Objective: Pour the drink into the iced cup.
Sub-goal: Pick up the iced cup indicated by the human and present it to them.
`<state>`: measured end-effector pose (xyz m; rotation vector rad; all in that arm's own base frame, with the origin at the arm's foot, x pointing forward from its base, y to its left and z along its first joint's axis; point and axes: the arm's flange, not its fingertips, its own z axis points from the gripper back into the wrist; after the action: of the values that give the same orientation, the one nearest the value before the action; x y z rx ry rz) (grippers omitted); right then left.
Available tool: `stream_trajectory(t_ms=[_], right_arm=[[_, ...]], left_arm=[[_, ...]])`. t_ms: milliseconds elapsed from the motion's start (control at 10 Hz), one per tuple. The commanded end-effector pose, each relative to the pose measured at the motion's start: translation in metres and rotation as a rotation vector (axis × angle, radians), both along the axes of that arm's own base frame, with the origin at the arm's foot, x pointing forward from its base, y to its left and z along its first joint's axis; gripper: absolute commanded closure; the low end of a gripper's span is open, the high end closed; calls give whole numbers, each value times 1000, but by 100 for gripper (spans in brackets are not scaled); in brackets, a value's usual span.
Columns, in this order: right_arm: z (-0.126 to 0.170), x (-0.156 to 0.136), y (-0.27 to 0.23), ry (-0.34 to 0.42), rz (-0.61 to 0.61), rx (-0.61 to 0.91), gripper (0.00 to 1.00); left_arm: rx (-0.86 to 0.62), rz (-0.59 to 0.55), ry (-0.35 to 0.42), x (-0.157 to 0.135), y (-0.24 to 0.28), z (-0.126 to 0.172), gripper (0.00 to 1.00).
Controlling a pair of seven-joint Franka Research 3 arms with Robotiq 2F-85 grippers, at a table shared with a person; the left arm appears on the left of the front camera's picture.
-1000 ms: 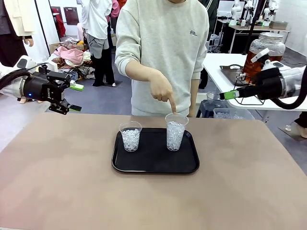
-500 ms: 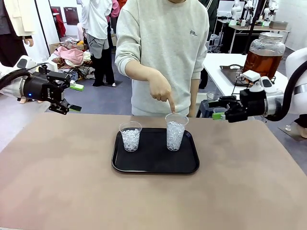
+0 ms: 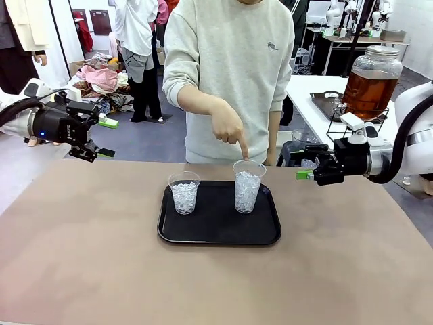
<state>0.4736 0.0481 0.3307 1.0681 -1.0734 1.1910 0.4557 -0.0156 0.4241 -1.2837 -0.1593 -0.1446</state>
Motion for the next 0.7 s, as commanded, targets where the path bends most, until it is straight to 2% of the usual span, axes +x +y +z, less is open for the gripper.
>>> stream_trajectory(t_ms=[0,200,400,600], right_arm=[[4,1,1,-10,-6,-7,0],[0,0,0,-1,-1,0,0],[-14,13,8,-76,5,42,0],[-36,23,12,-107,8,87,0]], left_arm=[[2,5,-7,-1,0,1,0],[2,5,-7,-1,0,1,0],[2,5,-7,-1,0,1,0],[2,5,-7,-1,0,1,0]])
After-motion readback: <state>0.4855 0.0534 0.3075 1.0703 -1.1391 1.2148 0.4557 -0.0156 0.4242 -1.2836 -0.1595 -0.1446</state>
